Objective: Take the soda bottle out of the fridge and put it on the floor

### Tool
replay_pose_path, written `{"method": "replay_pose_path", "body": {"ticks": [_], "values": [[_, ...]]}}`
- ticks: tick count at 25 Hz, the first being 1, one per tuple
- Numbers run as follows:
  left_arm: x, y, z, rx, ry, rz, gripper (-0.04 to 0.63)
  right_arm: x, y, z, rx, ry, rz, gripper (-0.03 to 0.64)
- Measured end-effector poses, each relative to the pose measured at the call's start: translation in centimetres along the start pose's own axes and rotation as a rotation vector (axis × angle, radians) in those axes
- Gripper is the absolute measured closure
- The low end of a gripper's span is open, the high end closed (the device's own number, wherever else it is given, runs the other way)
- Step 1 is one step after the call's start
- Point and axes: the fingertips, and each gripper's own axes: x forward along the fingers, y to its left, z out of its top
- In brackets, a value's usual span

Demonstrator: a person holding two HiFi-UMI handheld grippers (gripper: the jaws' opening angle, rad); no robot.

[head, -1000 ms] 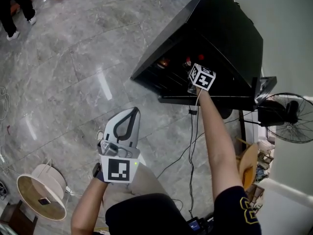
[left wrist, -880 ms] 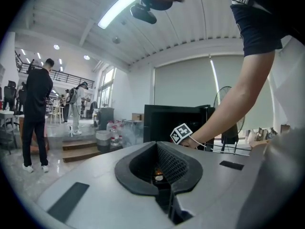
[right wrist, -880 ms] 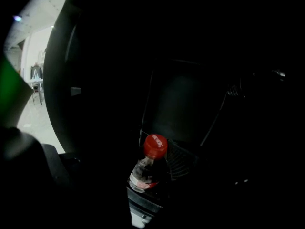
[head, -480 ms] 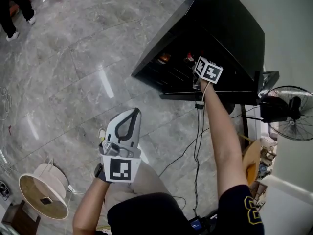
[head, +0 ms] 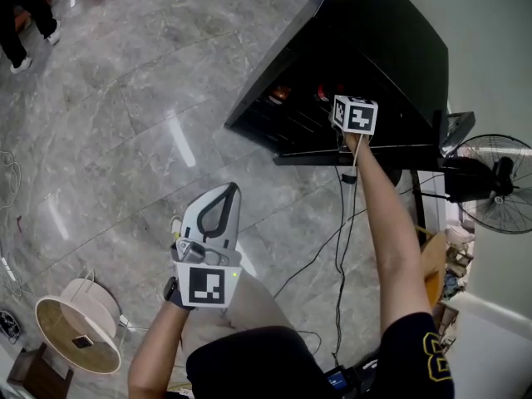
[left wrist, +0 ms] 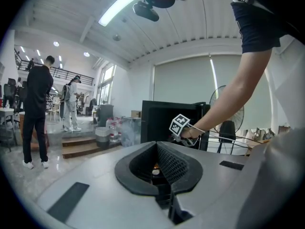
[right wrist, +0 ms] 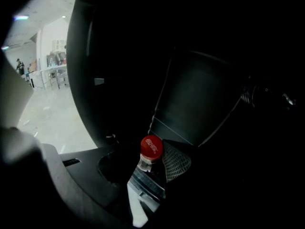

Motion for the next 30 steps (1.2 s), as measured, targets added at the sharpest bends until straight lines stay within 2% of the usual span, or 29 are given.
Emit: {"method": "replay_pose_path", "body": {"ticks": [8, 15, 24, 30], "values": [[-0.7, -0.6, 0.3, 0.004, -0.026, 0.000, 0.578, -1.2, 1.3, -1.1, -0.123, 0.019, 0.003, 0.479], [-1.2, -0.9, -0.3, 0.000, -0.007, -0.002, 0.578, -2.4, 2.6, -1.9, -0.213, 0.015, 0.001, 0.479], [-1.5, -2.0, 0.1, 0.004, -0.027, -0.013, 0.578, -2.7, 3.2, -3.6, -0.270, 0.087, 0.032, 0.480], [-2.2, -1.7, -0.1, 0.005, -0.019, 0.001, 0.578, -4.0, 4.6, -3.8, -0.315, 0.070, 0.069, 0.480]]}}
